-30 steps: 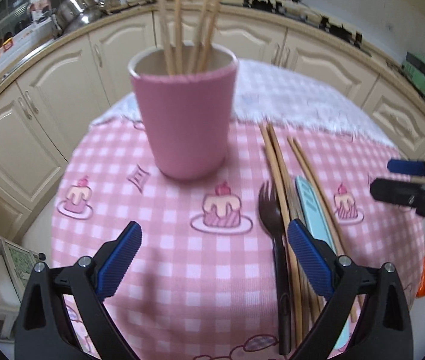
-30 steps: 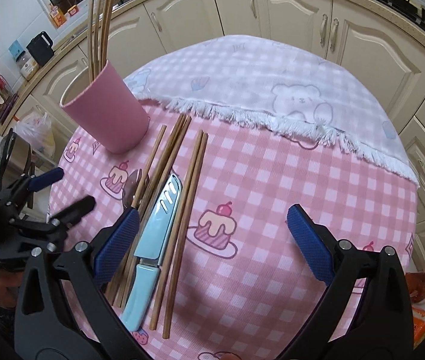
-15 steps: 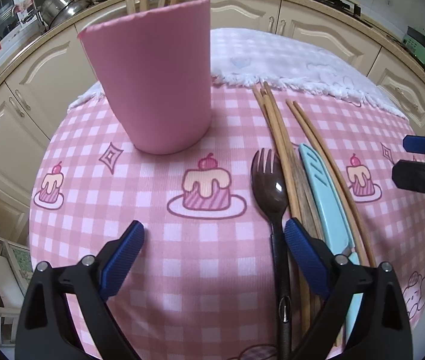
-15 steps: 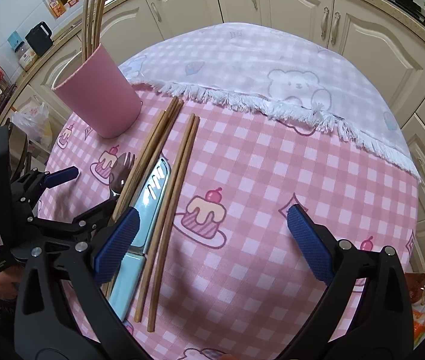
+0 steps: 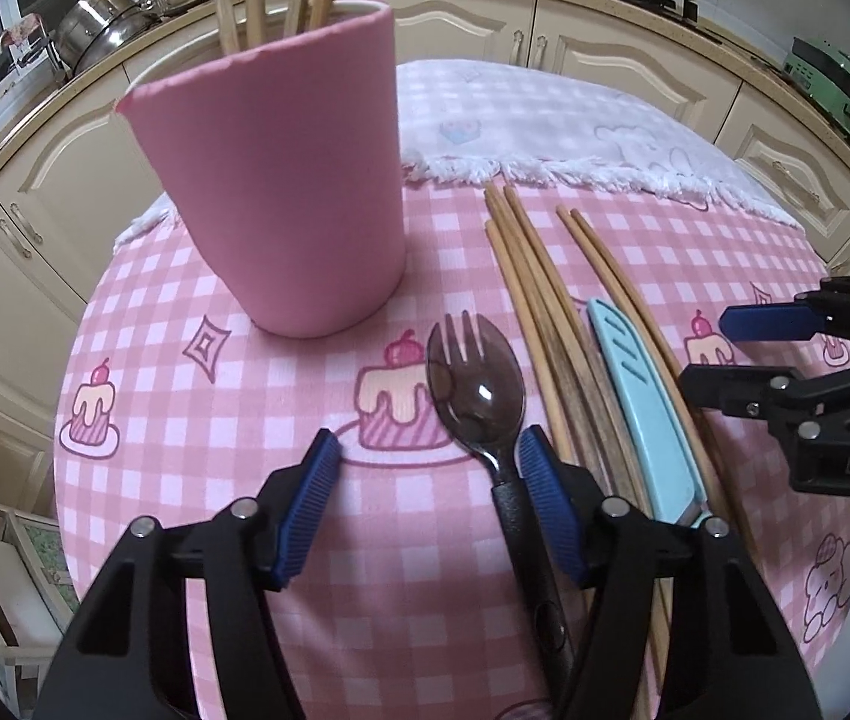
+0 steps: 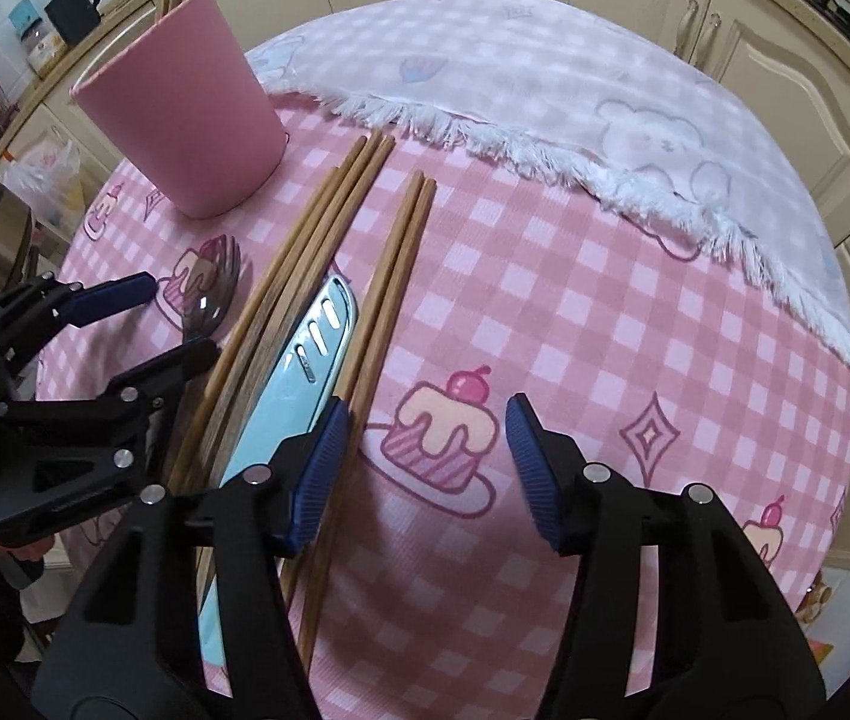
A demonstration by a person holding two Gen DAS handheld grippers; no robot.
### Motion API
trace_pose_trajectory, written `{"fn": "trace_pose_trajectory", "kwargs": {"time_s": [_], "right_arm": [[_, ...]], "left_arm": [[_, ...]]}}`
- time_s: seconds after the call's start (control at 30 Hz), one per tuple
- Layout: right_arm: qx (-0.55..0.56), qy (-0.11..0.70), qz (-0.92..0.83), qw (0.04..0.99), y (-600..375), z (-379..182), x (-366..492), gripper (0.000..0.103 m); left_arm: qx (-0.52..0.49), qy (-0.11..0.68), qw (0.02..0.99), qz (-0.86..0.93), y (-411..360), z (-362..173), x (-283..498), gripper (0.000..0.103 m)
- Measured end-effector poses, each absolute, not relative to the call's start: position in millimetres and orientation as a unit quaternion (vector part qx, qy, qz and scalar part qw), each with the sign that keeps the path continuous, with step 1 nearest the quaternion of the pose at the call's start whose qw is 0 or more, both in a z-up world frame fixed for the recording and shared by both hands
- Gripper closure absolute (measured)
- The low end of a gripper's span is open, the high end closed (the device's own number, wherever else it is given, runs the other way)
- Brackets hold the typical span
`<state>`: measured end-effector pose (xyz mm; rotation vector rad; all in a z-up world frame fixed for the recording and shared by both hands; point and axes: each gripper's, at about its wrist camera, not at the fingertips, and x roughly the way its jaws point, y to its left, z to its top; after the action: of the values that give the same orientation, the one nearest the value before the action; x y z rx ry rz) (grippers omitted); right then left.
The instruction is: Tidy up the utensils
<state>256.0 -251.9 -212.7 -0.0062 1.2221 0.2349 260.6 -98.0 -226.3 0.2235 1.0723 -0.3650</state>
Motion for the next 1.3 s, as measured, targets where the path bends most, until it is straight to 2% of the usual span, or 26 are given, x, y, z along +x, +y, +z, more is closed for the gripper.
{"fn": "trace_pose_trajectory", "kwargs": {"time_s": [0.13,0.17,0.2,0.4,0.43,0.47,0.5,0.53,0.57,0.93,1.0,1.07,1.3], "right_arm": [[-0.034,0.575,0.107,0.810,-241,-213,256,0.064],[-0.051,0.575,0.098,0.811,-239,-214,256,0.072],[-0.051,0.576,0.095,0.811,-240,-214,256,0.075],[-0.038,0.582,0.092,0.807,-238,-213,269,0.077],[-0.039,0.582,0.093,0.807,-236,-213,272,0.077],[-0.041,0.581,0.094,0.807,-236,-212,274,0.077],[-0.050,0.579,0.095,0.808,-233,-213,276,0.082],[-0.057,0.577,0.097,0.809,-232,-213,277,0.086],[-0.058,0.577,0.101,0.809,-230,-212,277,0.096],[0.029,0.523,0.143,0.840,-252,-196,253,0.098],[0.050,0.505,0.148,0.849,-260,-187,249,0.098],[0.067,0.487,0.152,0.857,-264,-177,243,0.098],[0.076,0.473,0.156,0.864,-268,-169,240,0.098]], "left_arm": [[0.105,0.505,0.838,-0.177,-99,-227,263,0.041],[0.106,0.505,0.838,-0.177,-98,-227,263,0.041],[0.105,0.504,0.838,-0.178,-98,-228,263,0.041],[0.106,0.503,0.838,-0.182,-95,-226,265,0.042],[0.105,0.504,0.838,-0.182,-95,-226,265,0.046],[0.104,0.502,0.839,-0.183,-96,-226,266,0.055],[0.104,0.501,0.839,-0.183,-96,-225,266,0.059],[0.104,0.501,0.839,-0.186,-96,-225,267,0.071],[0.103,0.501,0.838,-0.190,-97,-224,267,0.075],[0.051,0.472,0.851,-0.224,-83,-207,253,0.081],[0.044,0.460,0.856,-0.232,-80,-199,248,0.085],[0.035,0.451,0.859,-0.238,-79,-193,245,0.100],[0.045,0.464,0.853,-0.236,-83,-199,247,0.099]]}}
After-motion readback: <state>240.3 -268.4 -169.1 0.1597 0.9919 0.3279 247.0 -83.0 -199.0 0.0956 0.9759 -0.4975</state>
